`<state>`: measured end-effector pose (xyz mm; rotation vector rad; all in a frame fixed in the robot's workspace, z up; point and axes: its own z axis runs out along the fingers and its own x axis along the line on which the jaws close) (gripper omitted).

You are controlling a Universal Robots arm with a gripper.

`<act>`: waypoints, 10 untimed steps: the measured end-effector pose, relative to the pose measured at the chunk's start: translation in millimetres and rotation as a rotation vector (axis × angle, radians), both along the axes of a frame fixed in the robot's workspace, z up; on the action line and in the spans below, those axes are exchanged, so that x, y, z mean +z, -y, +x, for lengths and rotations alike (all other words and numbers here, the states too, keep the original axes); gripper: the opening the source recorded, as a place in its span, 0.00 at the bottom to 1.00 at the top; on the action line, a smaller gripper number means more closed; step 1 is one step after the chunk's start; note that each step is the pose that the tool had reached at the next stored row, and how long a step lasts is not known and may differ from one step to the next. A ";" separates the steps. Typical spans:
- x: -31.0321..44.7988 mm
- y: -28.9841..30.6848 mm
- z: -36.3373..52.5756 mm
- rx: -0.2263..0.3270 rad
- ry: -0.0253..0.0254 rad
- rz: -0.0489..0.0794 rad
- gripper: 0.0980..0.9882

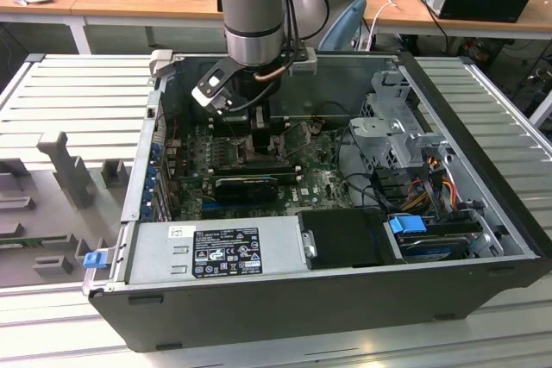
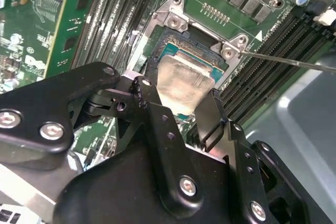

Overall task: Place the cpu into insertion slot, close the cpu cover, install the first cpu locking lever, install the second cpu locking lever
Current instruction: 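Place the cpu into insertion slot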

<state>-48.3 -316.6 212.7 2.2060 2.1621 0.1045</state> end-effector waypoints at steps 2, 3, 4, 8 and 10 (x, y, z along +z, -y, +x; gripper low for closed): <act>-3.1 -0.3 -0.1 0.013 0.0001 0.000 0.48; -3.7 -0.3 -0.1 0.014 0.0001 0.000 0.48; -4.5 -0.3 -0.1 0.014 0.0000 0.000 0.48; -5.9 -0.3 -0.1 0.014 0.0001 0.000 0.48; -11.7 -0.3 -0.1 0.014 -0.0001 0.000 0.48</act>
